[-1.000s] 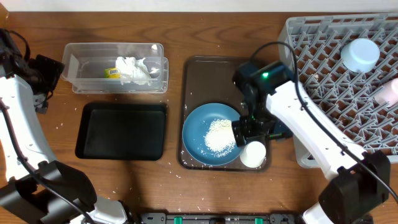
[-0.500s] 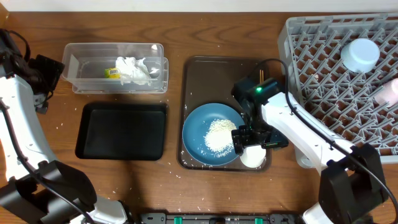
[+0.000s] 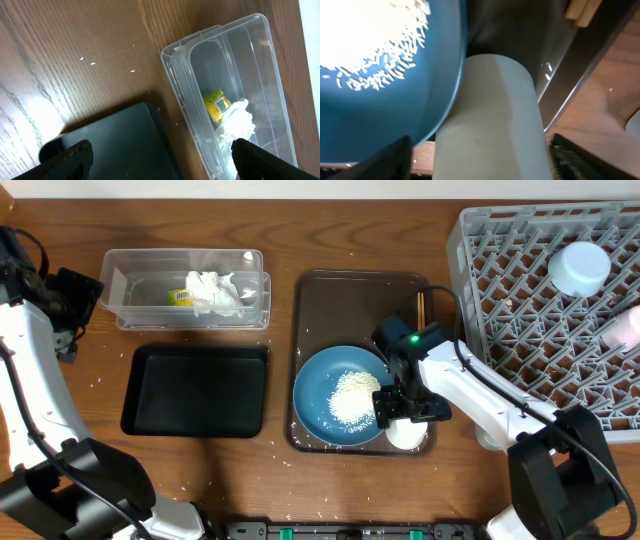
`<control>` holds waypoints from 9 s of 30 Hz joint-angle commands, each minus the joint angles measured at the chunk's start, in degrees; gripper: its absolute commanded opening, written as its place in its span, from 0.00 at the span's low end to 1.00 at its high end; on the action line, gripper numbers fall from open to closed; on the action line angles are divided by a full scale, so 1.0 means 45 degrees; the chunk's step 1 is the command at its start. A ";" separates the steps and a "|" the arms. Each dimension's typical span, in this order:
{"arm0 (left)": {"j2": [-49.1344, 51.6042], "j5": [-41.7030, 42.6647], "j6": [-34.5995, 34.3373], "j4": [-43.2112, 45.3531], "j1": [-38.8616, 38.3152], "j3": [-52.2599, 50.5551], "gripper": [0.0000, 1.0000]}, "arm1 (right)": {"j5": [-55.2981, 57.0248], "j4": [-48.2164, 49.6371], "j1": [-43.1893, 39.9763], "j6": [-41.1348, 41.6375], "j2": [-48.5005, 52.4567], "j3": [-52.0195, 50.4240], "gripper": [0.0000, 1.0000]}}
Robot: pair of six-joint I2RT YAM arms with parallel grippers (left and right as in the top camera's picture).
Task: Sort waste into correct bins and load items into the dishwasher rack
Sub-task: 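Lower right gripper around the white cup and grasp it, then lift the white cup and place it in the grey rack, then reach right gripper to the wooden chopstick on the brown tray, then grasp the chopstick and carry it into the rack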
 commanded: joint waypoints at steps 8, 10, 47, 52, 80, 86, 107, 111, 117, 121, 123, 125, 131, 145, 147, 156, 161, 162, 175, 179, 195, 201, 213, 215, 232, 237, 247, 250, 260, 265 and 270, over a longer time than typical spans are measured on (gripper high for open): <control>0.0073 -0.0053 0.0126 -0.0044 0.0053 -0.0029 0.91 | 0.0053 -0.0340 0.0058 0.0160 -0.0121 -0.0087 0.57; 0.0073 -0.0053 0.0126 -0.0039 0.0053 -0.0029 0.91 | 0.0058 -0.0602 0.0049 0.0160 -0.0121 -0.0078 0.57; 0.0073 -0.0053 0.0126 -0.0044 0.0053 -0.0029 0.91 | -0.0345 -0.1243 -0.0418 0.0398 -0.0126 -0.0554 0.79; 0.0073 -0.0053 0.0126 -0.0044 0.0053 -0.0029 0.91 | -0.0345 -0.0967 -0.0418 0.0457 -0.0126 -0.0554 0.75; 0.0073 -0.0053 0.0126 -0.0039 0.0053 -0.0029 0.91 | -0.0141 -0.0665 -0.0442 0.0437 -0.0131 -0.0539 0.64; 0.0073 -0.0053 0.0126 -0.0044 0.0053 -0.0029 0.91 | -0.0126 -0.0597 -0.0855 0.0393 -0.0131 -0.0296 0.60; 0.0073 -0.0053 0.0126 -0.0039 0.0053 -0.0029 0.91 | 0.1350 -0.3507 -0.5319 -0.1909 -0.0131 0.7014 0.56; 0.0073 -0.0053 0.0126 -0.0039 0.0053 -0.0029 0.91 | 0.1389 -0.2807 -0.6756 -0.2132 -0.0131 0.8174 0.57; 0.0073 -0.0053 0.0126 -0.0039 0.0058 -0.0029 0.91 | 0.1384 -0.0724 -0.9058 -0.2875 -0.0107 0.8510 0.61; 0.0073 -0.0053 0.0121 -0.0039 0.0053 -0.0029 0.91 | 0.1389 0.0291 -1.0380 -0.2905 -0.0024 0.8510 0.61; 0.0073 -0.0053 0.0126 -0.0039 0.0058 -0.0029 0.91 | 0.1384 0.0704 -1.0996 -0.2905 0.0024 0.8505 0.61; 0.0073 -0.0053 0.0126 -0.0039 0.0053 -0.0029 0.91 | 0.1384 0.1005 -1.1453 -0.3036 0.0107 0.8505 0.61; 0.0073 -0.0053 0.0126 -0.0039 0.0053 -0.0029 0.91 | 0.1389 0.1302 -1.2293 -0.3196 0.0850 0.8490 0.62; 0.0073 -0.0053 0.0126 -0.0039 0.0053 -0.0029 0.91 | 0.1307 0.0933 -1.2526 -0.3186 0.2045 0.8471 0.68; 0.0073 -0.0053 0.0126 -0.0039 0.0058 -0.0029 0.91 | 0.1302 0.0923 -1.2526 -0.3181 0.2045 0.8471 0.69; 0.0073 -0.0053 0.0126 -0.0039 0.0053 -0.0029 0.91 | 0.1443 0.0685 -1.2531 -0.3181 0.2045 0.8466 0.84; 0.0073 -0.0053 0.0126 -0.0039 0.0053 -0.0029 0.91 | 0.1433 0.0588 -1.2526 -0.3181 0.2045 0.8466 0.84; 0.0073 -0.0053 0.0126 -0.0039 0.0053 -0.0029 0.91 | 0.1433 0.0539 -1.2526 -0.3181 0.2040 0.8466 0.84; 0.0073 -0.0053 0.0126 -0.0044 0.0058 -0.0029 0.91 | -0.6057 -0.0860 -1.1982 -0.7101 0.2040 0.8466 0.79; 0.0073 -0.0053 0.0126 -0.0039 0.0053 -0.0029 0.91 | -0.6382 -0.1574 -1.0822 -0.7558 0.2040 0.8461 0.75; 0.0073 -0.0053 0.0126 -0.0039 0.0053 -0.0029 0.91 | 0.1054 0.1666 -0.4940 -0.1409 0.2045 0.6562 0.52; 0.0073 -0.0053 0.0126 -0.0044 0.0053 -0.0029 0.91 | 0.1452 0.3876 -0.3910 -0.0957 0.2045 0.4405 0.40; 0.0073 -0.0053 0.0126 -0.0039 0.0053 -0.0029 0.91 | 0.2676 0.5566 -0.3191 -0.0083 0.2127 0.2472 0.36; 0.0073 -0.0053 0.0126 -0.0039 0.0053 -0.0029 0.91 | 0.2671 0.5678 -0.3191 -0.0083 0.2249 0.2472 0.36; 0.0073 -0.0053 0.0126 -0.0044 0.0019 -0.0029 0.91 | 0.1841 0.5989 -0.3167 -0.0131 0.3385 0.2467 0.36; 0.0073 -0.0053 0.0126 -0.0039 0.0019 -0.0029 0.91 | 0.1855 0.6154 -0.3138 -0.0131 0.3808 0.2467 0.36; 0.0073 -0.0053 0.0126 -0.0039 0.0019 -0.0029 0.91 | 0.1855 0.6018 -0.3133 -0.0131 0.3920 0.2467 0.35; 0.0073 -0.0053 0.0126 -0.0039 0.0019 -0.0029 0.91 | 0.1865 0.6071 -0.3133 -0.0131 0.3997 0.2390 0.25; 0.0073 -0.0053 0.0126 -0.0053 0.0019 -0.0029 0.91 | 0.1331 0.5819 -0.3322 0.0155 0.3696 0.3128 0.01; 0.0073 -0.0053 0.0126 -0.0010 0.0019 -0.0029 0.91 | 0.1341 0.4668 -0.4085 -0.0408 0.3041 0.4760 0.01; 0.0073 -0.0053 0.0126 -0.0029 0.0019 -0.0029 0.91 | 0.1326 0.3565 -0.5343 -0.2152 0.2395 0.6679 0.01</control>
